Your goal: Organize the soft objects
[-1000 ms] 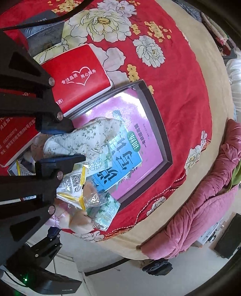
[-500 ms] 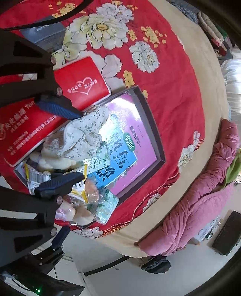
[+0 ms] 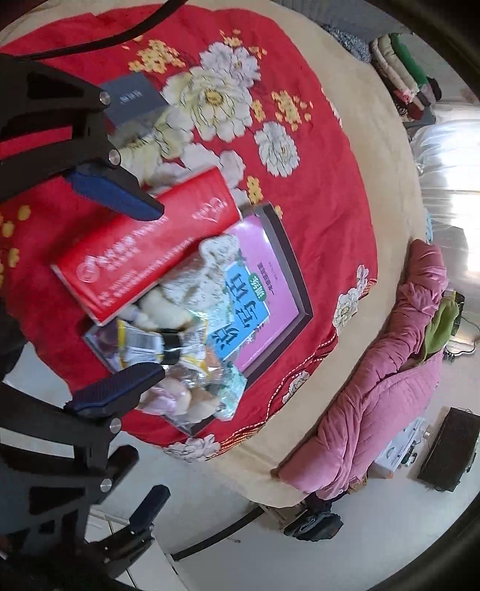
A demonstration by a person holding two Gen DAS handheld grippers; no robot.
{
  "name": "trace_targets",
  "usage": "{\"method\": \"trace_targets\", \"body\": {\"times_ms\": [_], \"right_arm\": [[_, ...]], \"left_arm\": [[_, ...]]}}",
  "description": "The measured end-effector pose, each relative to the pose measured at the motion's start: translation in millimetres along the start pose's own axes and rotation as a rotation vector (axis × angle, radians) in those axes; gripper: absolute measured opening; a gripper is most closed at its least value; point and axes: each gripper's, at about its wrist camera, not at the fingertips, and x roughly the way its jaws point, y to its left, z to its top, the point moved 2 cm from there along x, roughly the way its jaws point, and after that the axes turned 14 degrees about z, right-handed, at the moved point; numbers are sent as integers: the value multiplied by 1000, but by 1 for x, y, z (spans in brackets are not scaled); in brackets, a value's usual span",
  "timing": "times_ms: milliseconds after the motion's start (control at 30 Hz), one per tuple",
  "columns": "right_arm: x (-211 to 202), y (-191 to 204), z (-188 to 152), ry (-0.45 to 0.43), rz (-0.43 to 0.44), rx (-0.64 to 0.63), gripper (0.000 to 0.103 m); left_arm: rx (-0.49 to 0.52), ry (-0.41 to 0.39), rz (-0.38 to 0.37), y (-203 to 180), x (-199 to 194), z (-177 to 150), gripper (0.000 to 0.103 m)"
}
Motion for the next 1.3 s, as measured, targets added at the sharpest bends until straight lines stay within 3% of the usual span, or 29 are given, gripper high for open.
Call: {"method": "trace_targets", "body": {"times_ms": [100, 533, 967, 1300], "right_arm": [[-9, 11, -11, 20, -16, 40, 74], [-44, 49, -71, -61, -86, 117, 78], [-62, 82, -92, -107, -122, 42, 78], [-62, 80, -104, -124, -118, 62, 78]], "left_arm": [[-7, -8, 7, 6, -14, -16, 79], [-27, -76, 47, 35, -59, -82, 80], [-44, -78, 64, 48, -67, -130, 80], [-37, -92, 84, 42, -69, -146, 80]]}}
